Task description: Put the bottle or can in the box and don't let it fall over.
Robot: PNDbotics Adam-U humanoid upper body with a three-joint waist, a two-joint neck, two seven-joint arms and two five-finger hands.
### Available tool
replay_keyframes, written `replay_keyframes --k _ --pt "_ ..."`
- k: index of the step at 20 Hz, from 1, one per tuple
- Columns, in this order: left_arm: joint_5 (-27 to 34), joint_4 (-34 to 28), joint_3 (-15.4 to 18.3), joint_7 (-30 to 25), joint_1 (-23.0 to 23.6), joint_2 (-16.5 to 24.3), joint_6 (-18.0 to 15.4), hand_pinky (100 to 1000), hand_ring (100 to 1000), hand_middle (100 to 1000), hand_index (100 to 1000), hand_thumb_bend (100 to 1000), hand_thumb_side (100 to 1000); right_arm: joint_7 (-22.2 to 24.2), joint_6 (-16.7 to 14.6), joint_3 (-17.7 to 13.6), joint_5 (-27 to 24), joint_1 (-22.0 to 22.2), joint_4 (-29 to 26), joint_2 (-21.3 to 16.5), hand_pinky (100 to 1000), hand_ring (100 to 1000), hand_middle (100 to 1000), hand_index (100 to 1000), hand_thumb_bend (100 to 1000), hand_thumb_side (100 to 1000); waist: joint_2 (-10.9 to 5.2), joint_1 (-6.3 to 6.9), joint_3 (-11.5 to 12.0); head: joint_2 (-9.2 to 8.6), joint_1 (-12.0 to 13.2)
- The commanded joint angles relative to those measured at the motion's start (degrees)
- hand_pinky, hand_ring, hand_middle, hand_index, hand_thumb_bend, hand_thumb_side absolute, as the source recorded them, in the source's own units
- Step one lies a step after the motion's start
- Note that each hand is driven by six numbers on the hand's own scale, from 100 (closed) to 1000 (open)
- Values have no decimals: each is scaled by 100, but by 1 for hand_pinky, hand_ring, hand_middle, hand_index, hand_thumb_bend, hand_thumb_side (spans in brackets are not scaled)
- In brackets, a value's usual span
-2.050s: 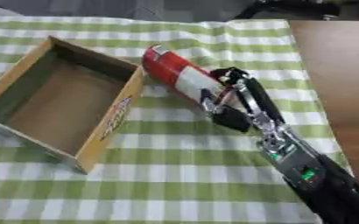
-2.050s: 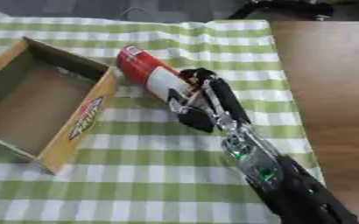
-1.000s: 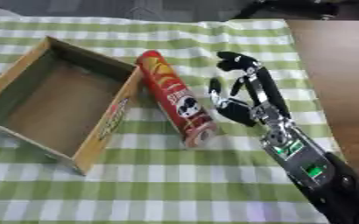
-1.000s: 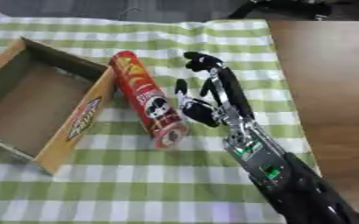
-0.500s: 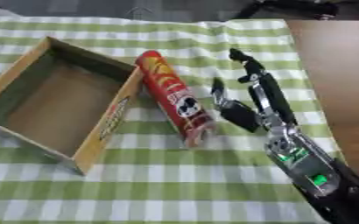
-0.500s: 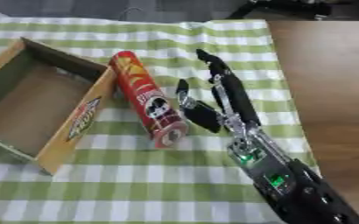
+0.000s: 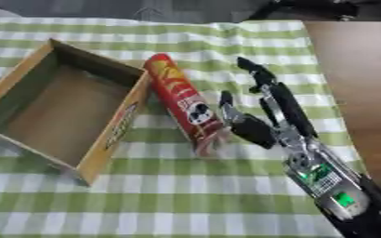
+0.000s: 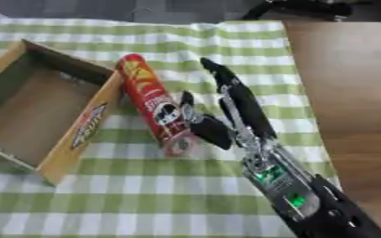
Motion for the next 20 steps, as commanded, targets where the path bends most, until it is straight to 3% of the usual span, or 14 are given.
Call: replay_keyframes --k 1,4,8,20 --pt "-21 -119 47 -13 -24 95 -21 555 520 651 700 119 727 153 49 38 47 -20 -213 -103 771 1000 928 1000 100 663 -165 -69 12 4 -24" --pt "-29 -118 42 -20 -19 98 -22 556 520 651 700 120 726 289 72 129 35 -25 -245 -77 775 1000 941 1000 100 700 -201 -83 17 22 -38" --pt "-40 -116 31 -37 -27 104 -21 556 520 651 700 118 727 483 88 263 118 -73 -184 22 784 1000 950 1000 100 681 -229 -89 28 30 -57" --pt "-24 -109 23 -48 -13 100 -22 557 520 650 700 122 725 568 140 475 685 -175 530 330 824 1000 957 1000 100 687 -221 -81 47 14 -93"
